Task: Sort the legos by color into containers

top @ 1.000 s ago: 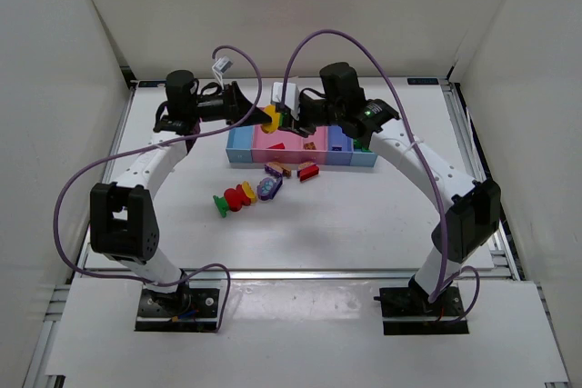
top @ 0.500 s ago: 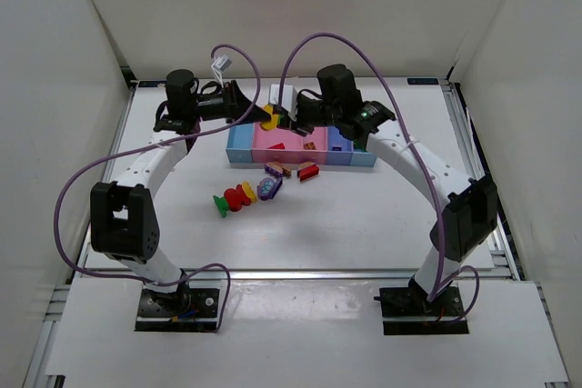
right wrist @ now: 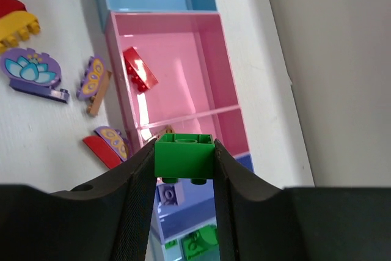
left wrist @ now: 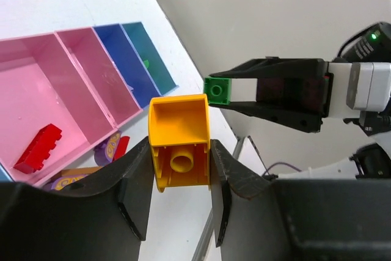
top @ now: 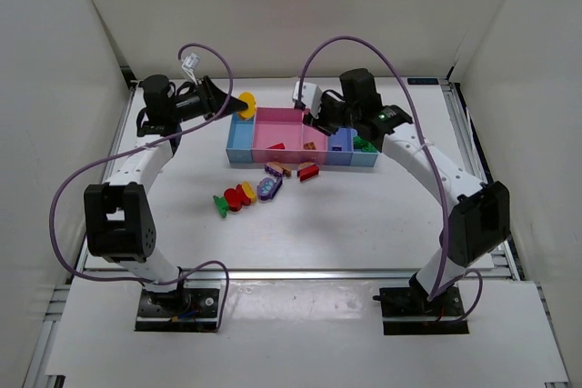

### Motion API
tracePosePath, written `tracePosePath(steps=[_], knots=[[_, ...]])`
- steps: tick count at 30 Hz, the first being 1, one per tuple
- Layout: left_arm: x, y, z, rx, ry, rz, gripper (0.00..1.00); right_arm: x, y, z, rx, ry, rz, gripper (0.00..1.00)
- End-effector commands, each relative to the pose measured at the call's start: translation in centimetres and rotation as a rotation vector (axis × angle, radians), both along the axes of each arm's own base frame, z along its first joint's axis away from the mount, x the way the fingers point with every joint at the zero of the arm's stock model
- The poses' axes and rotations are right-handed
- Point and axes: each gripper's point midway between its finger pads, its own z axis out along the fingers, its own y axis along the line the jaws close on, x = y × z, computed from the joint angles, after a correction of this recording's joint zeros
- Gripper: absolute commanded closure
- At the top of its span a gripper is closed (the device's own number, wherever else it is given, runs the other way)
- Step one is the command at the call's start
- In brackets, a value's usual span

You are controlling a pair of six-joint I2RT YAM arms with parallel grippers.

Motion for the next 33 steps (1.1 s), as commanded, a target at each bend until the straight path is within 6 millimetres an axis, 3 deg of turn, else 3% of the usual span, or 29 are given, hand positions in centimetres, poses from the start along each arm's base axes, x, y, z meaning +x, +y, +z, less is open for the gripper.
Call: tracePosePath(steps=[1, 4, 6, 7, 10, 16, 19, 20, 21, 28, 33], knots=[[-0.1, 0.5, 2.5, 0.006, -0.064, 0.059, 0.9, 0.2, -2.1, 2.3, 0.02, -0.047, -0.076, 1.0], [1.4, 1.5, 0.4, 0.133, -0.026, 0.15, 0.9, 1.0, -3.8, 1.9, 0.021, -0.006, -0.164, 1.0], [1.8, 2.6, -2.3, 0.28, -0.014, 0.196, 0.9, 1.5, -4.8, 1.6, 0.042, 0.058, -0.223, 1.0], [3.1, 3.9, -2.6, 0.349, -0.014, 0.287, 0.9, 1.7, -5.0, 1.7, 0.048, 0.075, -0.246, 1.0], [3.9, 5.3, -4.5, 0.478, 0.027, 0.361, 0.9, 2.2, -5.9, 1.2, 0.069, 0.157, -0.324, 1.0], [5.6, 6.3, -4.5, 0.639, -0.029, 0.46, 0.9, 4.7, -8.7, 0.0, 0.153, 0.306, -0.527, 1.0], [5.8, 6.0, -4.8, 0.639, -0.025, 0.445, 0.9, 6.0, -9.9, -1.5, 0.192, 0.423, -0.614, 1.0], [5.9, 6.0, -4.9, 0.638, -0.023, 0.442, 0.9, 6.7, -10.6, -2.7, 0.203, 0.479, -0.663, 1.0], [6.0, 5.7, -4.6, 0.626, -0.028, 0.433, 0.9, 7.9, -11.7, -2.7, 0.233, 0.524, -0.726, 1.0], [5.9, 5.5, -4.5, 0.622, -0.033, 0.426, 0.9, 11.9, -14.8, -5.6, 0.221, 0.594, -0.894, 1.0], [5.9, 5.6, -4.7, 0.624, -0.034, 0.424, 0.9, 13.1, -16.9, -8.8, 0.188, 0.667, -0.983, 1.0]])
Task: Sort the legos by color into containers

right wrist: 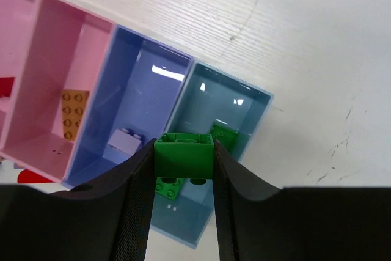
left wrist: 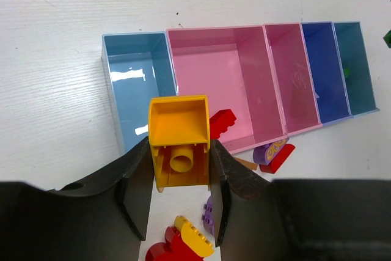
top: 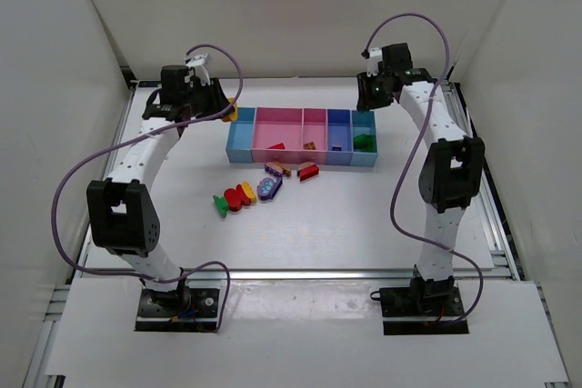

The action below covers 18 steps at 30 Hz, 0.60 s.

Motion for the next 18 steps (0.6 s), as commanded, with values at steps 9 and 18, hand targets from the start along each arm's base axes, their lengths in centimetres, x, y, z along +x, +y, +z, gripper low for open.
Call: tracePosePath(steps=[9, 18], knots=[[1.0, -0.1, 1.7, 0.02, -0.049, -0.018, 0.9, 0.8, -1.8, -2.9, 0.004, 0.105, -0.085, 0.74], [2.3, -0.2, -0.2, 0.028, -0.01, -0.027, 0.9, 1.0, -1.8, -3.0, 0.003, 0.105, -0.088, 0.3]])
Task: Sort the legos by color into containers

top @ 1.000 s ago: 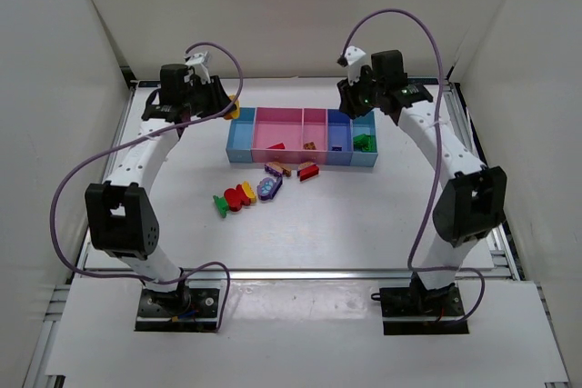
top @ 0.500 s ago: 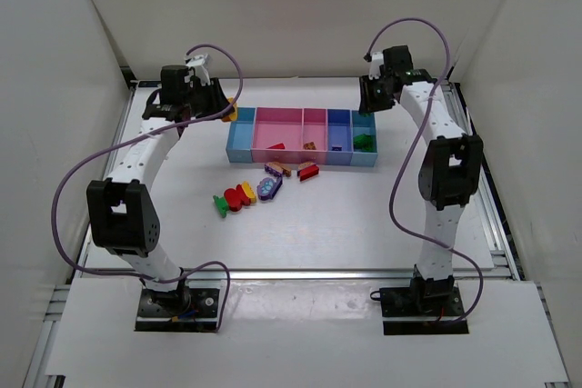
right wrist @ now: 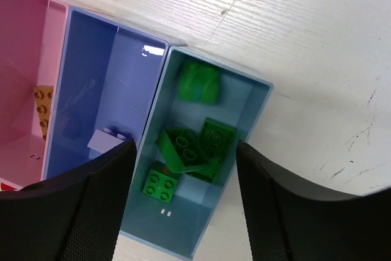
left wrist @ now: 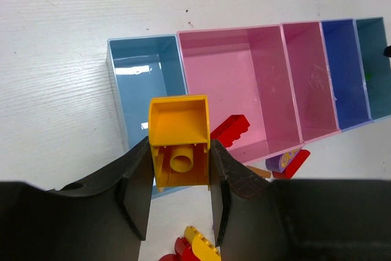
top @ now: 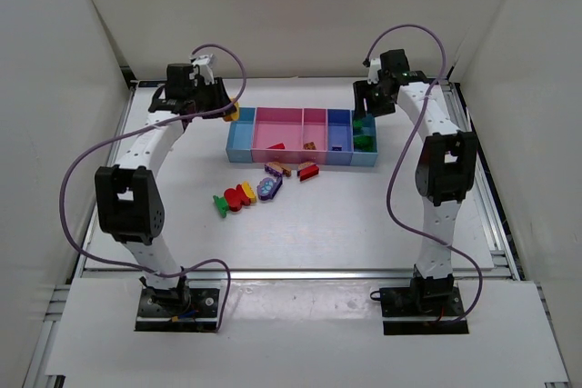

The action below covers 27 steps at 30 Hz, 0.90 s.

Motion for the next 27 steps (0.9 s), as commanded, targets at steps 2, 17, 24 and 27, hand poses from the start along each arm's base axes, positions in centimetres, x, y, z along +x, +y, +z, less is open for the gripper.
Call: tracePosePath(steps=[2, 17, 24, 27], knots=[[0.8, -0.2, 0.8, 0.005, -0.02, -0.014, 0.9, 0.6, 0.1, 2.3, 0.015, -0.049, -0.007, 0.28], [3.6, -4.0, -3.2, 0.042, 0.027, -0.089, 0.77, -1.8, 0.5, 10.7, 0.054, -0.221, 0.056, 0.24], [4.1, -3.2, -5.0, 0.115, 0.046, -0.022, 0.73, -2.7, 0.7, 11.4, 0.056, -0.233, 0.093, 0.24], [4.2, -2.8, -5.0, 0.13, 0.04, -0.005, 0.76, -2.8, 0.8, 11.2, 0.059, -0.232, 0.107, 0.23]])
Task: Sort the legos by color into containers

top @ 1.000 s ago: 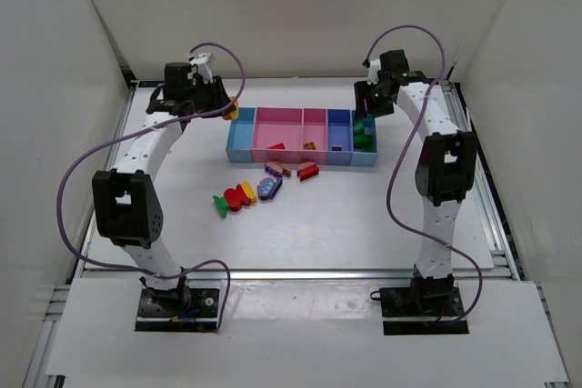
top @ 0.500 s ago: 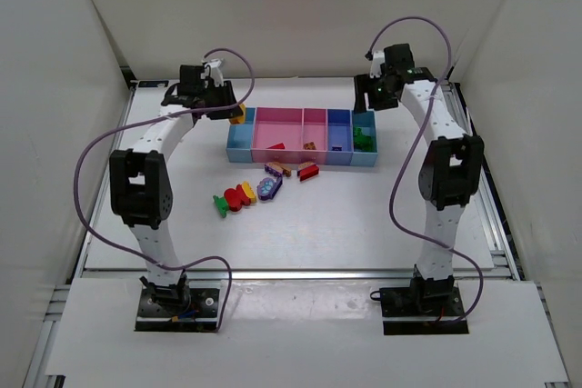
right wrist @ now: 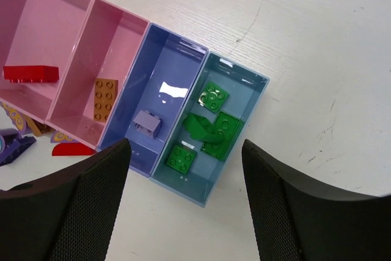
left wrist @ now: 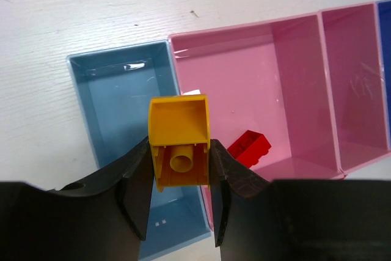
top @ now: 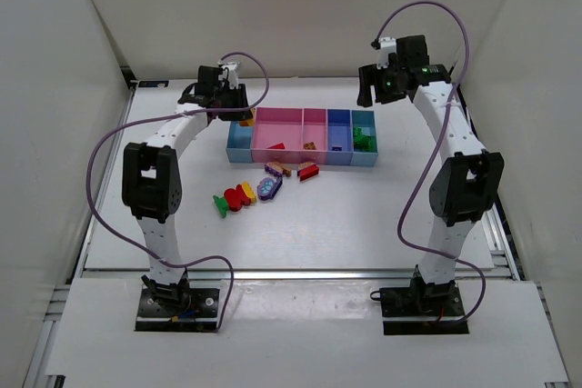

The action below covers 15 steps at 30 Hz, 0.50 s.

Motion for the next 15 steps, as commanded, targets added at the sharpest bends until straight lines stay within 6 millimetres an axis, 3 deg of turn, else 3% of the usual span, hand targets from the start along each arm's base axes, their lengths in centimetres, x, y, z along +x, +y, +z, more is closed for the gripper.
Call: tracePosePath(steps=[1, 8, 12, 13, 15], knots=[[0.9, 1.1, 1.7, 0.035, -0.055, 0.04, 0.76, -0.3, 0.3, 1.0, 0.007, -0.032, 0.034, 0.23], [0.8, 2.1, 1.6, 0.064, -0.061, 0.074, 0.76, -0.2, 0.7, 1.0, 0.015, -0.031, 0.053, 0.23], [0.7, 2.7, 1.3, 0.088, -0.052, 0.094, 0.57, -0.4, 1.1, 0.9, 0.006, -0.037, 0.089, 0.23], [0.8, 2.7, 1.4, 0.09, -0.056, 0.098, 0.49, -0.6, 1.5, 0.9, 0.008, -0.034, 0.106, 0.23], [0.7, 2.7, 1.3, 0.09, -0.049, 0.098, 0.44, -0.8, 1.7, 0.7, 0.001, -0.039, 0.138, 0.24]])
